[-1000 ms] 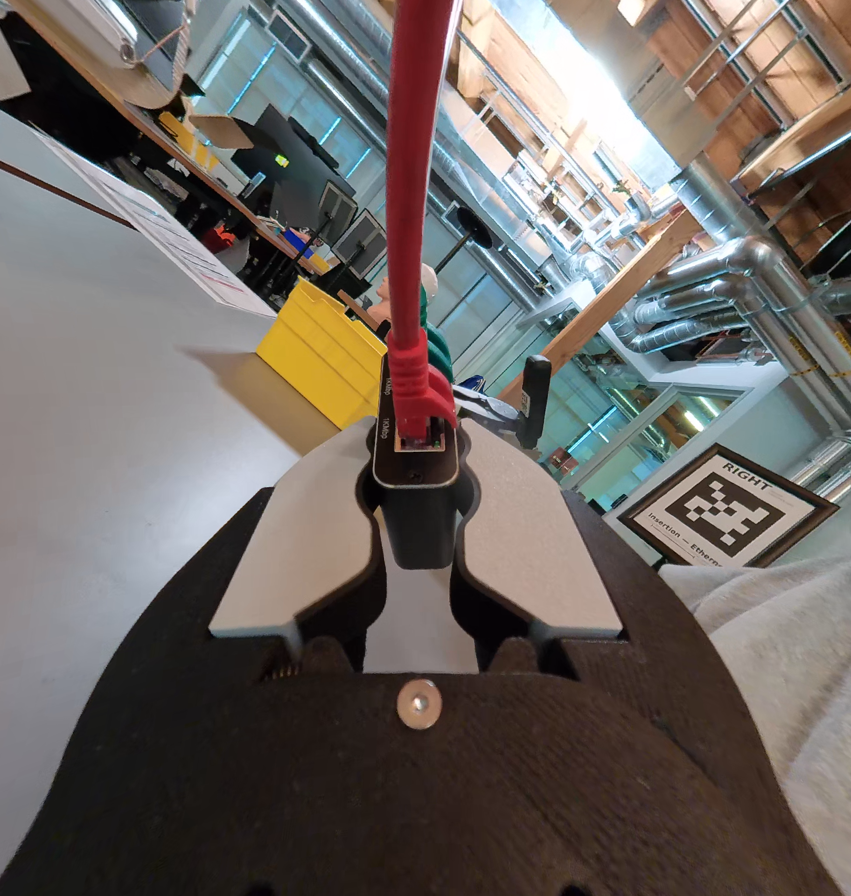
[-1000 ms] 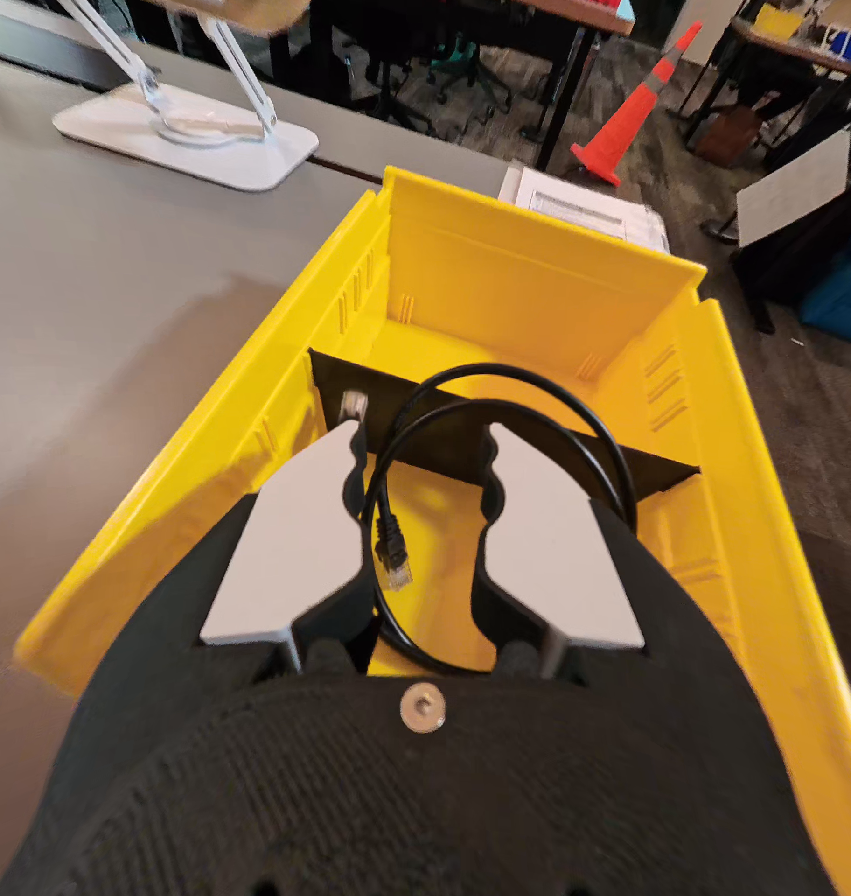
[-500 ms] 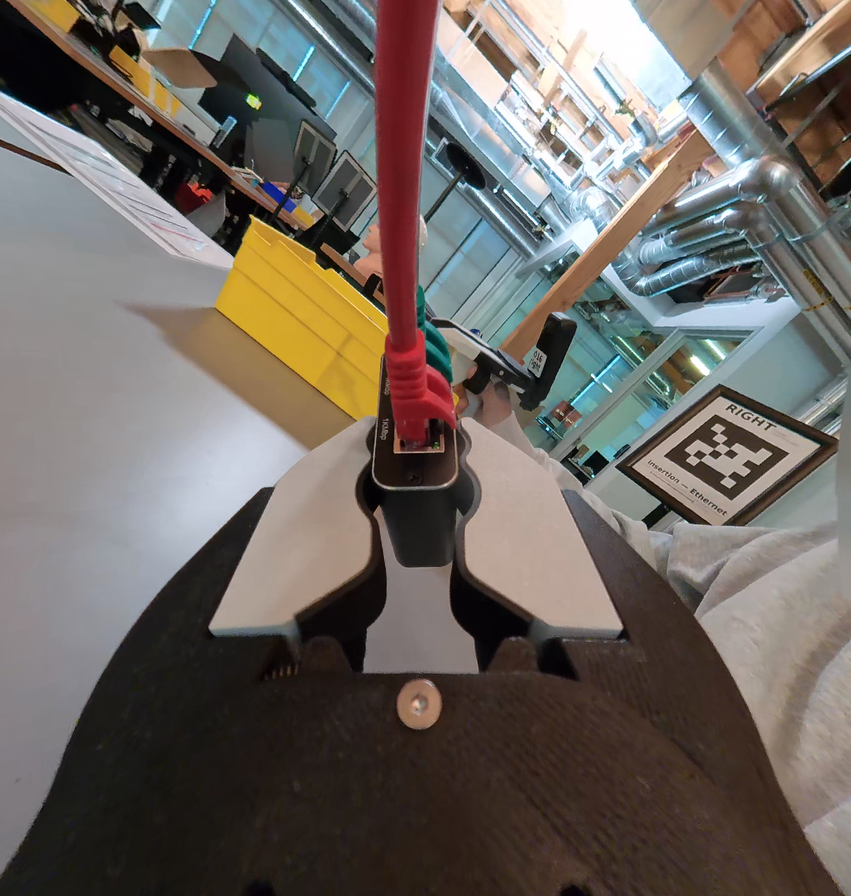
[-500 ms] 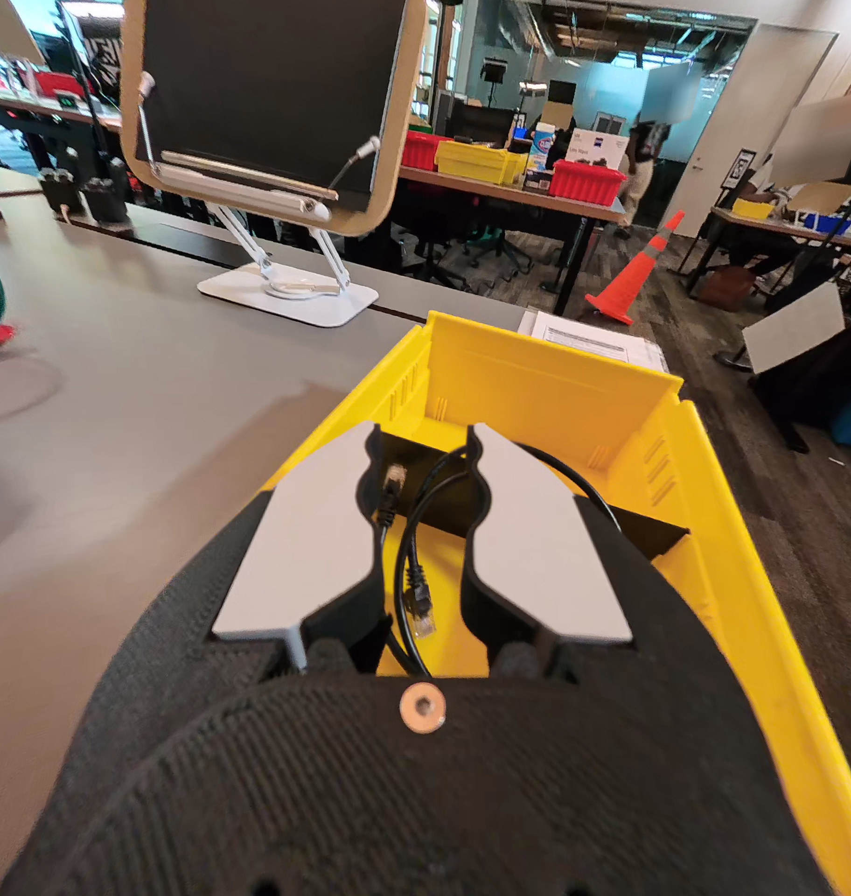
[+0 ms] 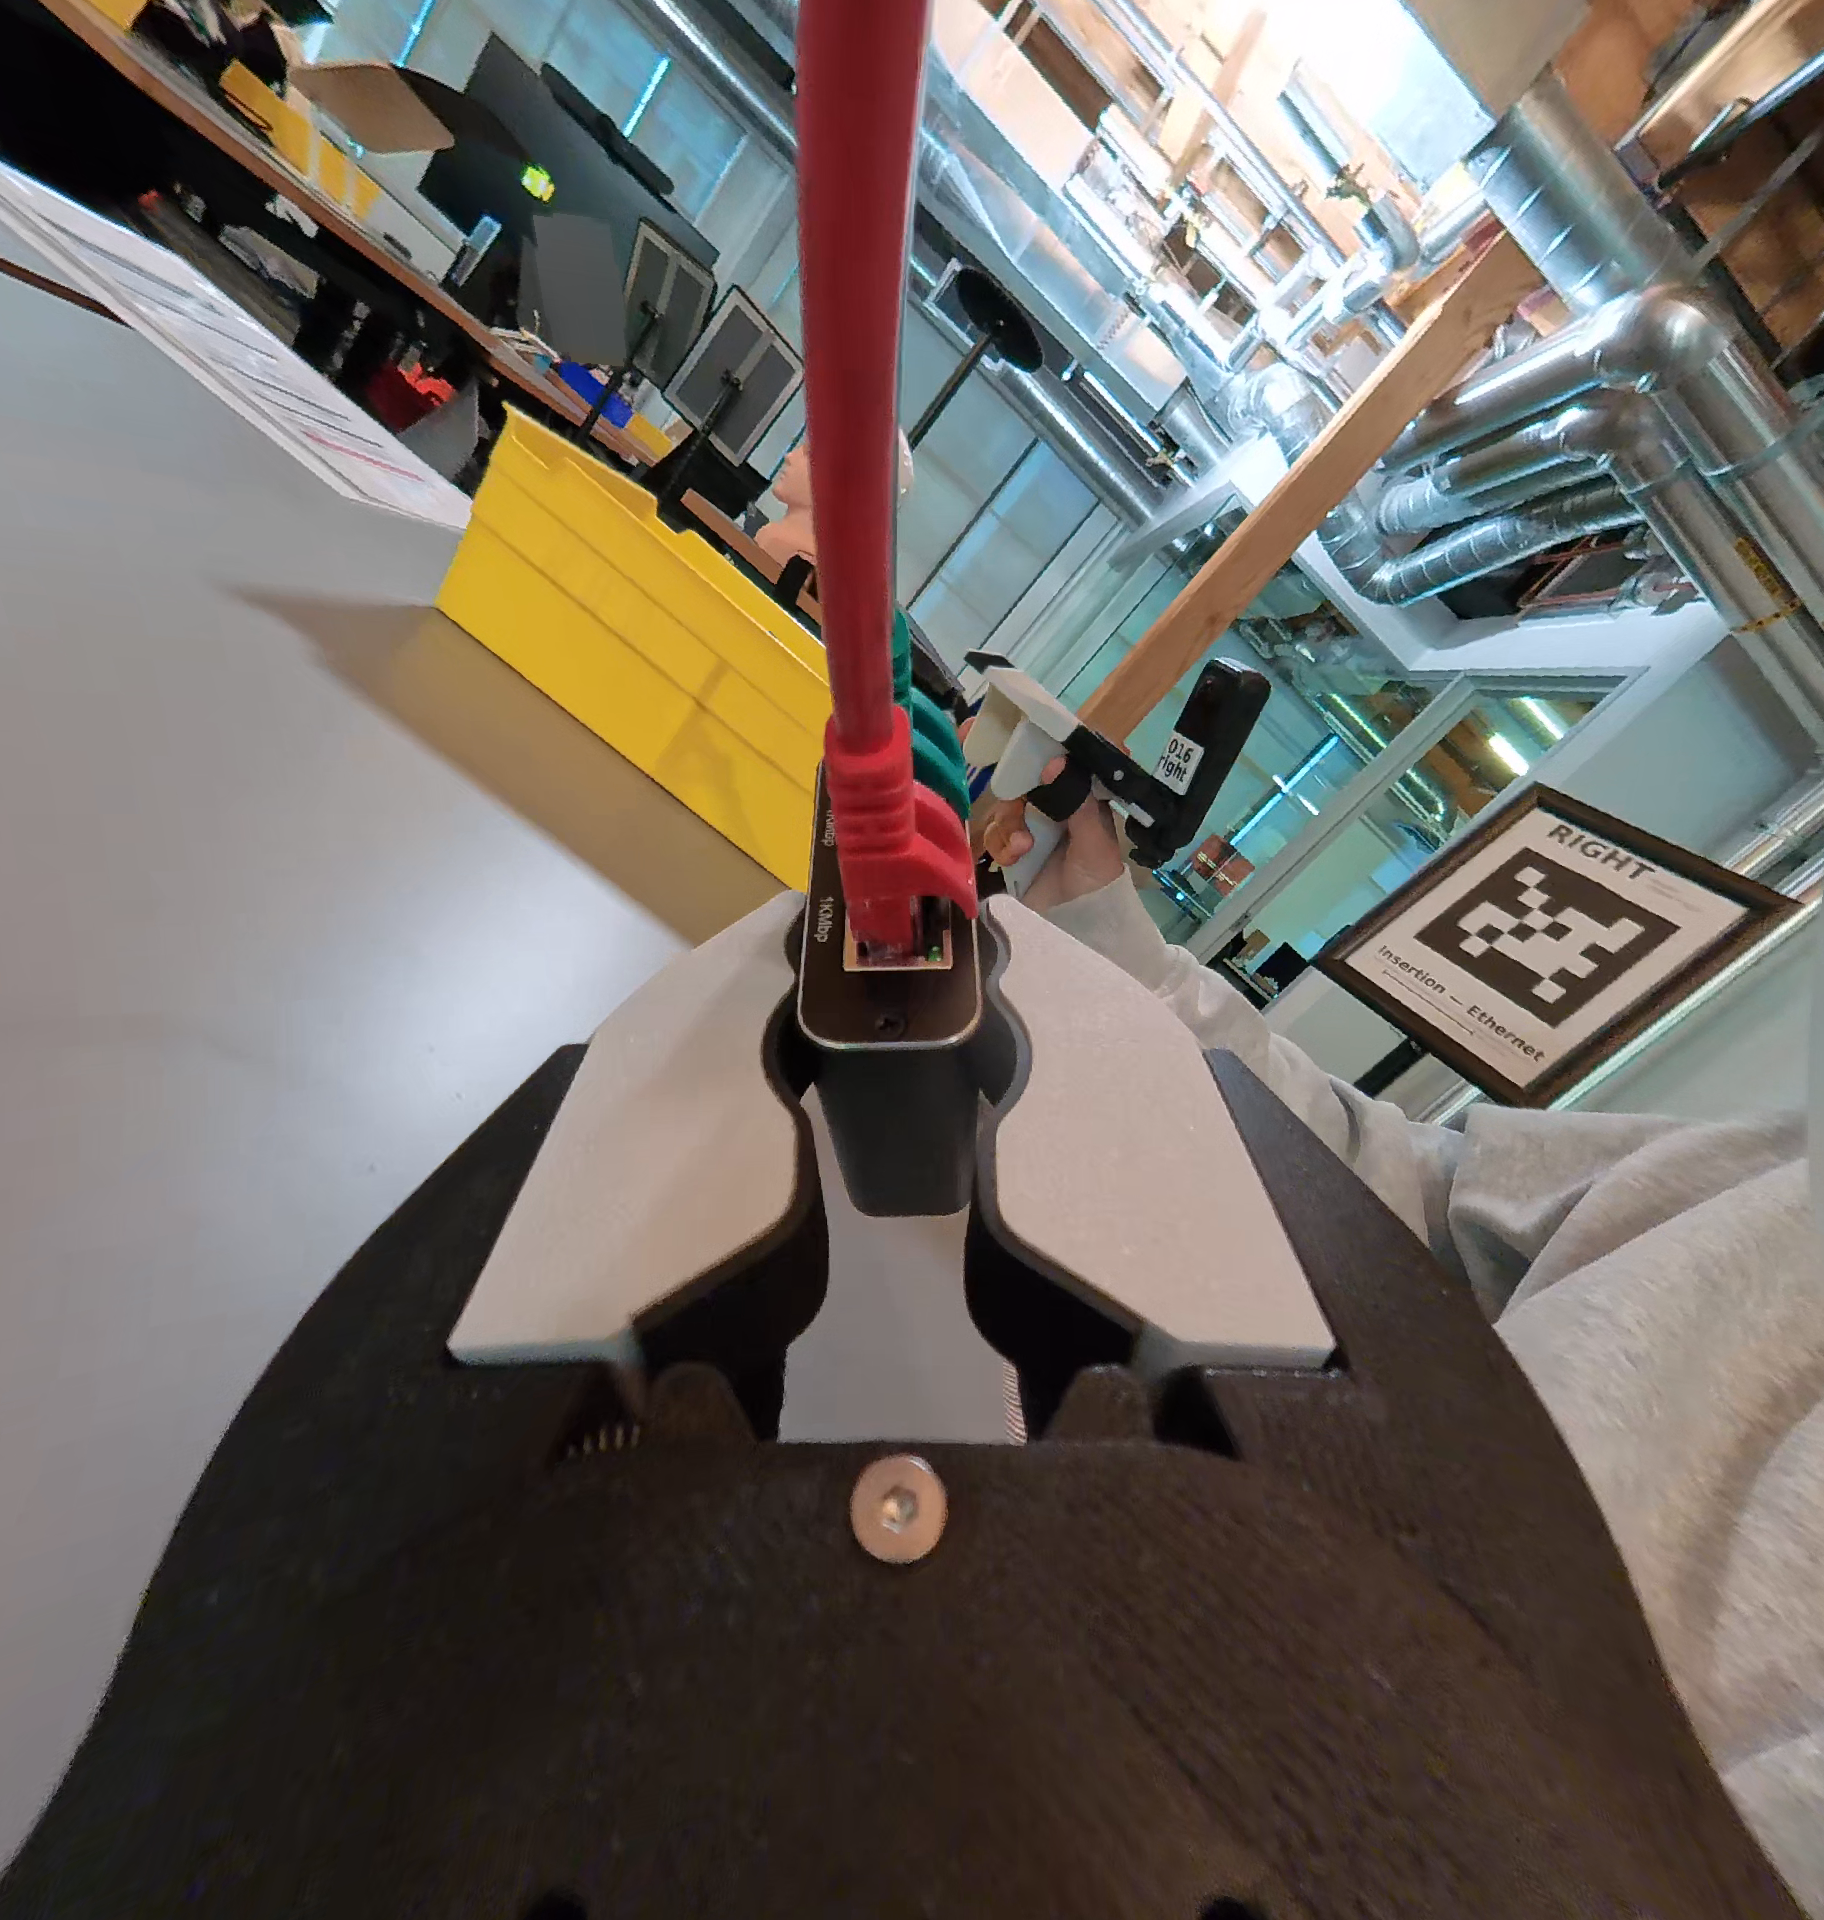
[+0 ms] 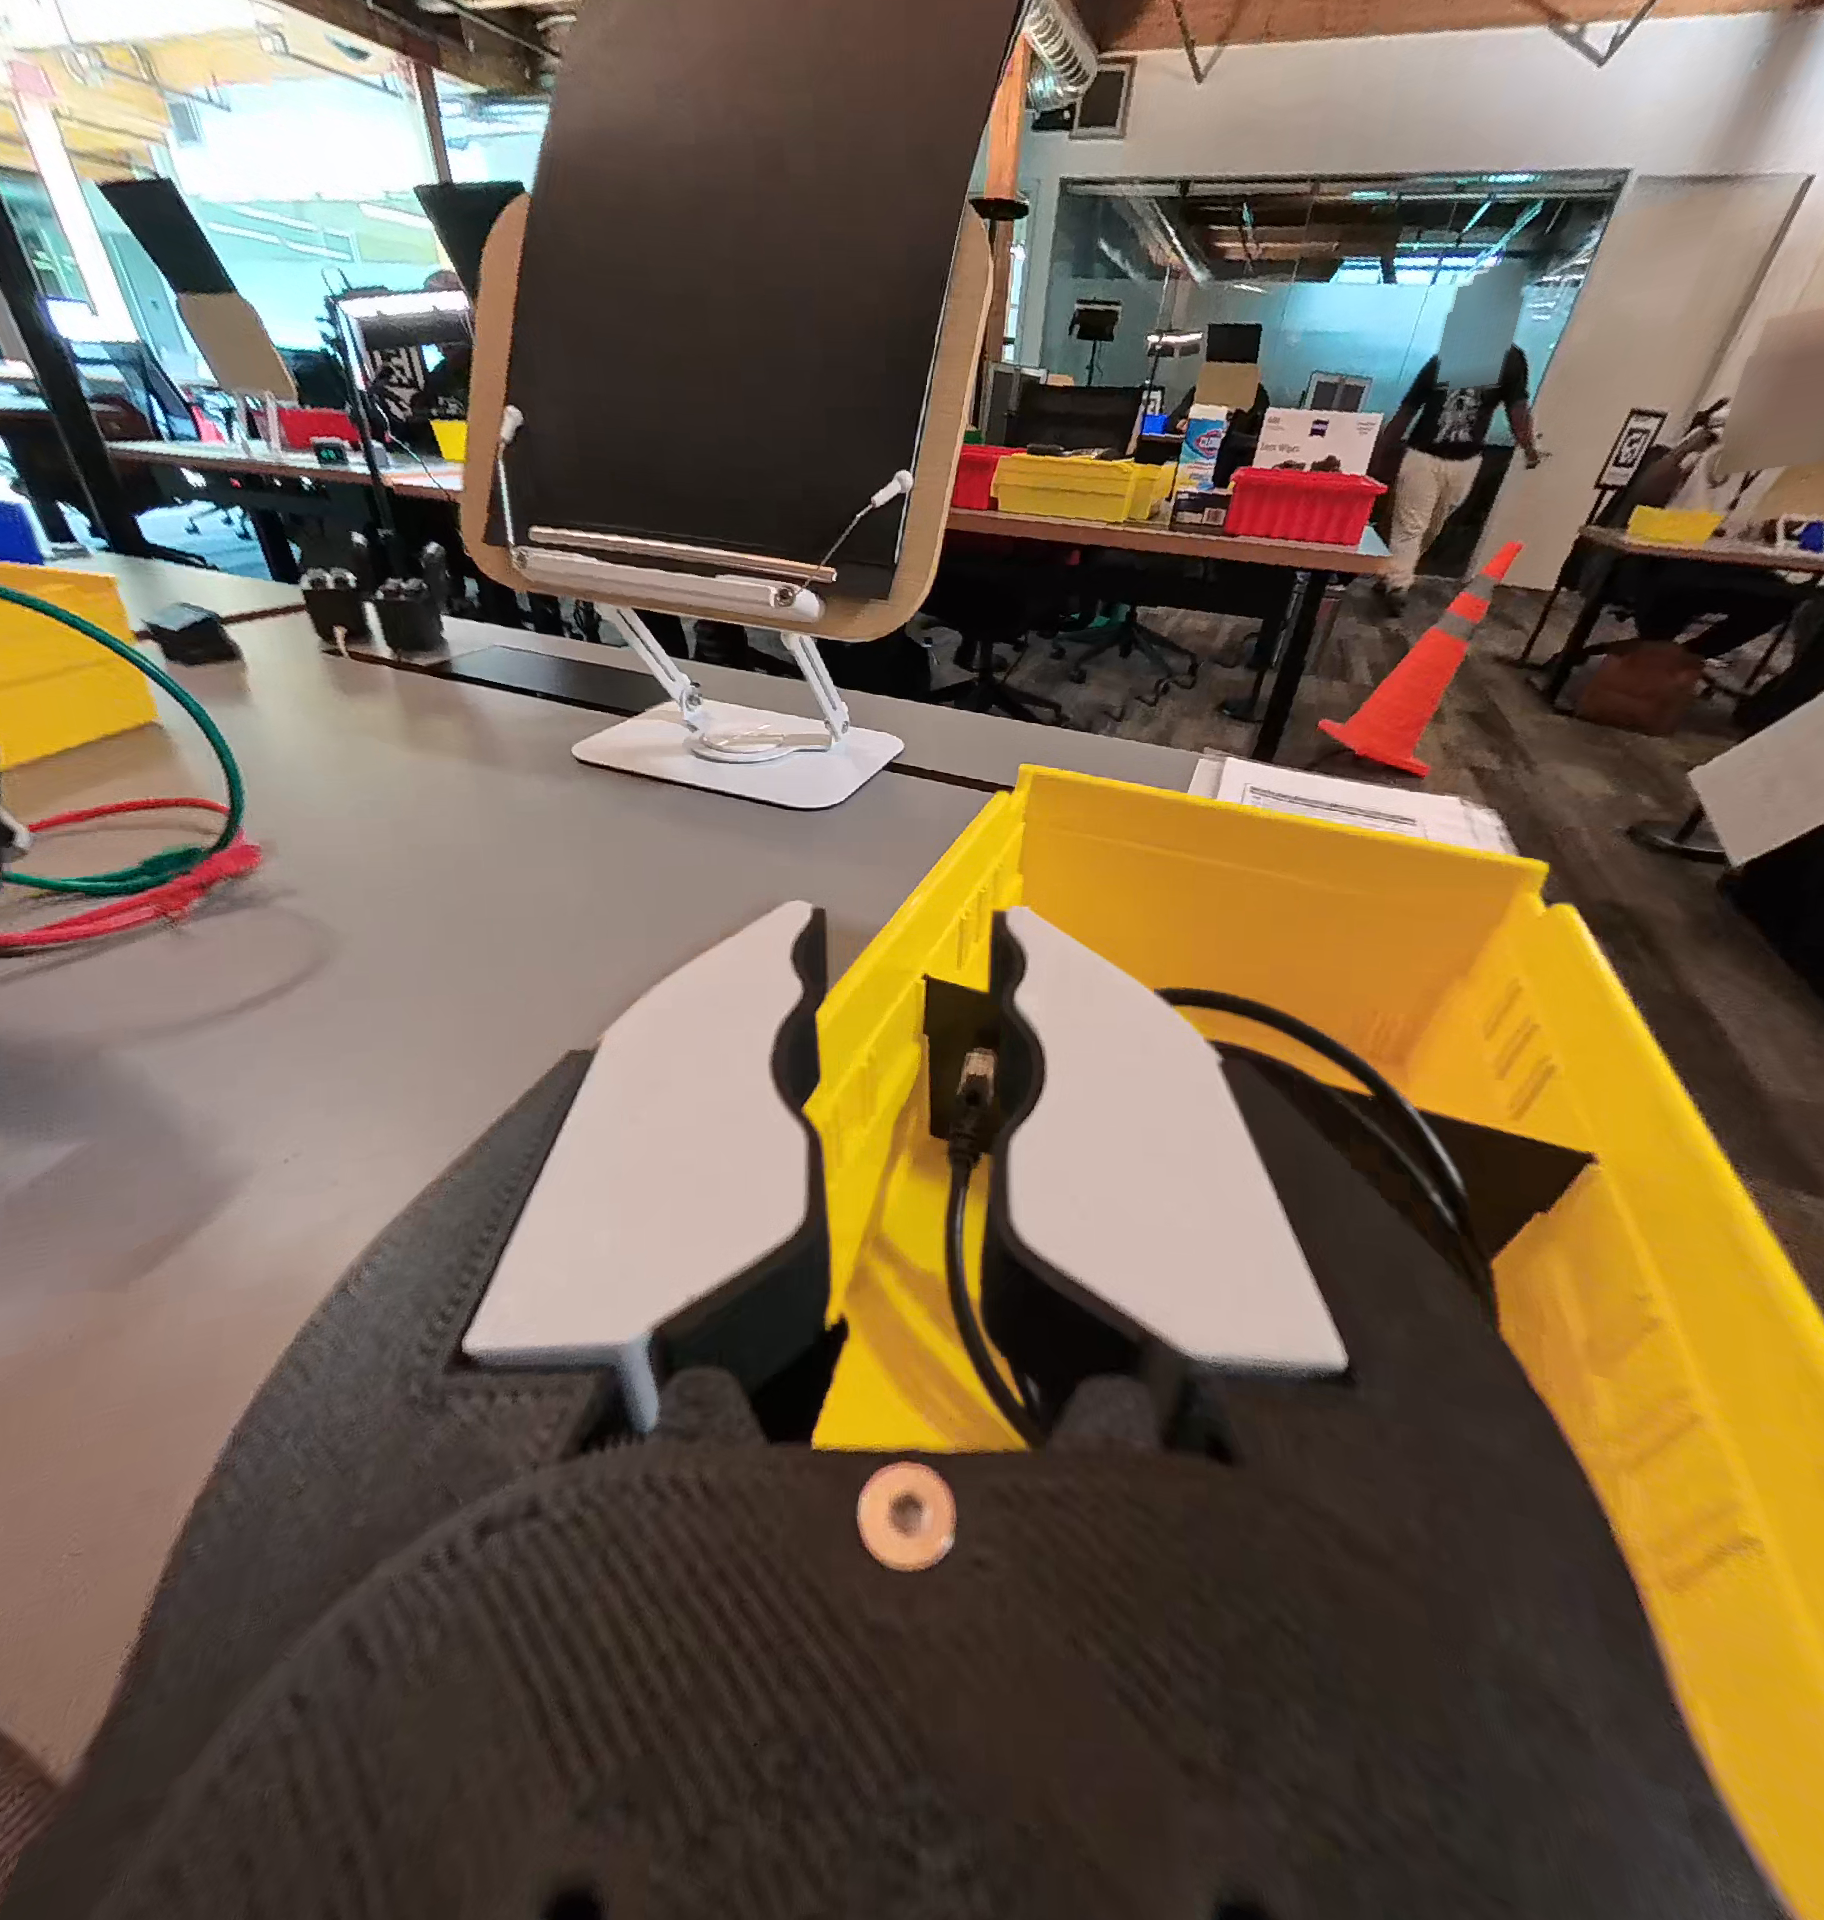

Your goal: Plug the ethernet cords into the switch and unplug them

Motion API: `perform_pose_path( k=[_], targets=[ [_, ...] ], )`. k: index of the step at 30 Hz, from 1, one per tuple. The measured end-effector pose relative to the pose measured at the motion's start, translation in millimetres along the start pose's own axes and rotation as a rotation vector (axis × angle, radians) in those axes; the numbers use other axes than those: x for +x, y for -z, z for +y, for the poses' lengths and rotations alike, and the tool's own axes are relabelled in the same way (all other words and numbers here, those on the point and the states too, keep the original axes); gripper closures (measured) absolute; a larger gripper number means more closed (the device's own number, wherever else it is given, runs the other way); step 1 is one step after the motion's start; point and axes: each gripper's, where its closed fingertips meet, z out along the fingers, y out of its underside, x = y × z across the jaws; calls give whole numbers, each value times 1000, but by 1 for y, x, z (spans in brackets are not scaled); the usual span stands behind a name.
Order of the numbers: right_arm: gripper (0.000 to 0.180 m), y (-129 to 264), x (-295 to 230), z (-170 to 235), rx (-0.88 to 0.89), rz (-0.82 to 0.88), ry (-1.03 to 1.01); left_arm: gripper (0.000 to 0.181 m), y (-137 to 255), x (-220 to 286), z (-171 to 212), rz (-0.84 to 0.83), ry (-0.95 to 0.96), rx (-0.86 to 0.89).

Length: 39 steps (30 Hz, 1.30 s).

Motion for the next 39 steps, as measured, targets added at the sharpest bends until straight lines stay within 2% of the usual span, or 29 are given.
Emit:
perform_pose_path(
  k=[7,22,31,35,39],
  targets=[
    [151,7,-27,-9,15,-31,35,154,10,11,4,8,-6,2],
    [154,-17,-110,-6,-3,-233,70,154,7,7,9,15,9,-17],
    [155,-32,-149,-1,13,-357,-95,154,2,7,10,25,19,-18],
    [153,-56,-199,4,15,-505,-295,154,-4,7,11,43,34,-21],
    [152,-84,-240,24,-54,-591,-341,154,-7,7,12,58,46,-24]
  ],
)
